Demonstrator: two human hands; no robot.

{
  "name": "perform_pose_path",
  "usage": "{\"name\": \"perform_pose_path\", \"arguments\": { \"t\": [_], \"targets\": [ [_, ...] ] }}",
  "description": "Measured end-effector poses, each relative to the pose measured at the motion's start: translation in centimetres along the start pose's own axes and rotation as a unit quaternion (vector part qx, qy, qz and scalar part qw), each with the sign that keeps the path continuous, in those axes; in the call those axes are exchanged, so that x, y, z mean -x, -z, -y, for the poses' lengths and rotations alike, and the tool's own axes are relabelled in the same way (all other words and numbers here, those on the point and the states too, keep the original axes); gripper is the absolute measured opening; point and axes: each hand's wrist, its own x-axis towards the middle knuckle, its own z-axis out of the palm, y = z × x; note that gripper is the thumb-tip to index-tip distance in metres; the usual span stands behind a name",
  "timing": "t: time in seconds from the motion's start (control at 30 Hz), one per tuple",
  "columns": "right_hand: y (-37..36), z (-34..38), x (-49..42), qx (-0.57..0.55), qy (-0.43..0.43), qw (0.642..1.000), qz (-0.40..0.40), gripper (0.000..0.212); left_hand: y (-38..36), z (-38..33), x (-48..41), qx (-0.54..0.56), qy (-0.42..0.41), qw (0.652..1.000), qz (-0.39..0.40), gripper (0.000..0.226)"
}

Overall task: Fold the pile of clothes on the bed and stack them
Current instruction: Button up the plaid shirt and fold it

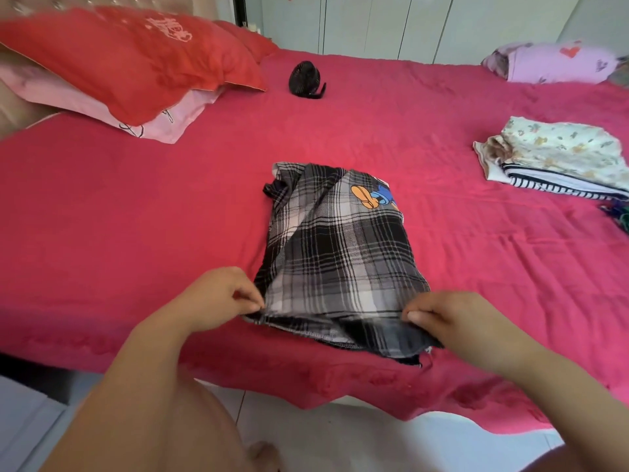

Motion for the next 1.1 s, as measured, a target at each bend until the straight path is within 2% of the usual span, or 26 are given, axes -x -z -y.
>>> {"name": "perform_pose_path", "arguments": {
  "t": [0.07, 0.13, 0.2, 0.27, 0.37, 0.4, 0.43, 0.5, 0.57, 0.6, 0.67, 0.73, 0.8, 0.93, 1.1],
  "targets": [
    [0.3, 0.0, -0.2, 0.018, 0.0, 1.0, 0.013, 0.017, 0.1, 0.6, 0.3, -0.058, 0.035, 0.995, 0.074, 0.011],
    [0.5, 0.3, -0.6, 0.007, 0.001, 0.999, -0.031, 0.016, 0.4, 1.0, 0.6, -0.071, 0.06, 0.989, 0.119, 0.011],
    [0.6, 0.8, -1.1, -0.013, 0.004, 0.996, -0.091, 0.011, 0.7, 0.9, 0.8, -0.073, 0.063, 0.988, 0.123, 0.01],
    [0.5, 1.0, -1.9, -0.031, 0.005, 0.99, -0.14, 0.009, 0.7, 0.2, 0.5, -0.061, 0.049, 0.995, 0.064, 0.008],
    [-0.3, 1.2, -3.5, -0.033, 0.012, 0.983, -0.181, 0.027, -0.5, -2.4, -0.8, 0.022, -0.008, 0.995, -0.099, 0.012],
    [-0.8, 1.1, -3.9, -0.028, 0.011, 0.983, -0.182, 0.035, -1.0, -3.3, -1.5, 0.025, -0.035, 0.991, -0.127, 0.006],
    [-1.3, 0.9, -4.3, -0.022, 0.002, 0.986, -0.164, 0.043, -1.6, -4.2, -2.3, 0.017, -0.056, 0.989, -0.135, 0.016],
    [-2.4, 0.2, -4.8, 0.019, -0.025, 0.998, -0.06, 0.058, -2.7, -4.8, -4.4, -0.023, -0.081, 0.99, -0.109, 0.041],
    [-2.8, -0.6, -5.1, 0.073, -0.048, 0.995, 0.055, 0.065, -3.0, -4.7, -6.4, -0.103, -0.061, 0.991, -0.067, 0.053],
    [-2.5, -0.9, -5.3, 0.08, -0.049, 0.994, 0.062, 0.063, -2.9, -4.4, -7.4, -0.143, -0.049, 0.987, -0.051, 0.055],
    [-1.4, -1.1, -6.1, 0.056, -0.035, 0.997, -0.024, 0.055, -2.5, -4.0, -9.4, -0.183, -0.036, 0.982, -0.039, 0.056],
    [-0.3, -0.8, -7.5, 0.019, -0.025, 0.993, -0.117, 0.049, -2.2, -3.8, -11.2, -0.172, -0.03, 0.983, -0.06, 0.057],
    [0.2, -0.4, -9.3, 0.006, -0.006, 0.988, -0.155, 0.049, -2.2, -3.7, -12.9, -0.169, -0.032, 0.981, -0.084, 0.058],
    [-0.6, -0.5, -13.7, 0.038, -0.004, 0.99, -0.136, 0.054, -2.4, -2.8, -16.2, -0.205, -0.009, 0.977, -0.064, 0.065],
    [-3.0, -3.4, -16.2, 0.102, -0.082, 0.99, -0.046, 0.057, -2.2, 1.3, -19.0, -0.214, 0.049, 0.975, -0.023, 0.074]
  ]
}}
